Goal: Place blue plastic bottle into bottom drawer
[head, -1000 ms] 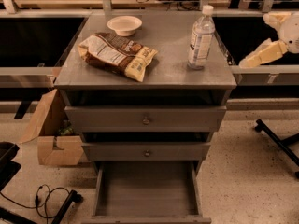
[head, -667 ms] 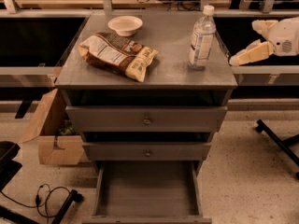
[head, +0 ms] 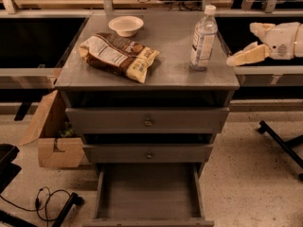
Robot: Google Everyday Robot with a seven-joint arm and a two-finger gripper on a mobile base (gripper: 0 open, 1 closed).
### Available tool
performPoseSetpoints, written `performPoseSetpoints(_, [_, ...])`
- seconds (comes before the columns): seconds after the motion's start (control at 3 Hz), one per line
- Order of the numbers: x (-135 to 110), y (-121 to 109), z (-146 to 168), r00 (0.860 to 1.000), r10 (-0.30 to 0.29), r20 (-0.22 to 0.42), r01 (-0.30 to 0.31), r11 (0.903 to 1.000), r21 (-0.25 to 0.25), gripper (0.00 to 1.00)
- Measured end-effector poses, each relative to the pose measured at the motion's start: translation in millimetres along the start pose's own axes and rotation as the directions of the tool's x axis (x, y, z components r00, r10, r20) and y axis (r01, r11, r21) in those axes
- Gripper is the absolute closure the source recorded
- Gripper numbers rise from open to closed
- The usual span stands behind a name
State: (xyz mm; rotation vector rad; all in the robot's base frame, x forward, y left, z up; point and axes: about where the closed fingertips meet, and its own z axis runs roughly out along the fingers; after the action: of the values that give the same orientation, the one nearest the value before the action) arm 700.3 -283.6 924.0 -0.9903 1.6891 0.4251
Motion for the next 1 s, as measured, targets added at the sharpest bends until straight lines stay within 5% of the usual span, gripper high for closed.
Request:
performPoseSetpoints(0.33, [-8.9, 3.9, 47.7, 0.993, 0.007, 0.114, -0.002, 0.9988, -0.048, 0.00])
performPoseSetpoints(1.0, [-30.9, 17.4, 108.9, 0.977, 0.025, 0.212, 0.010, 0.9873, -0.159, 0.00])
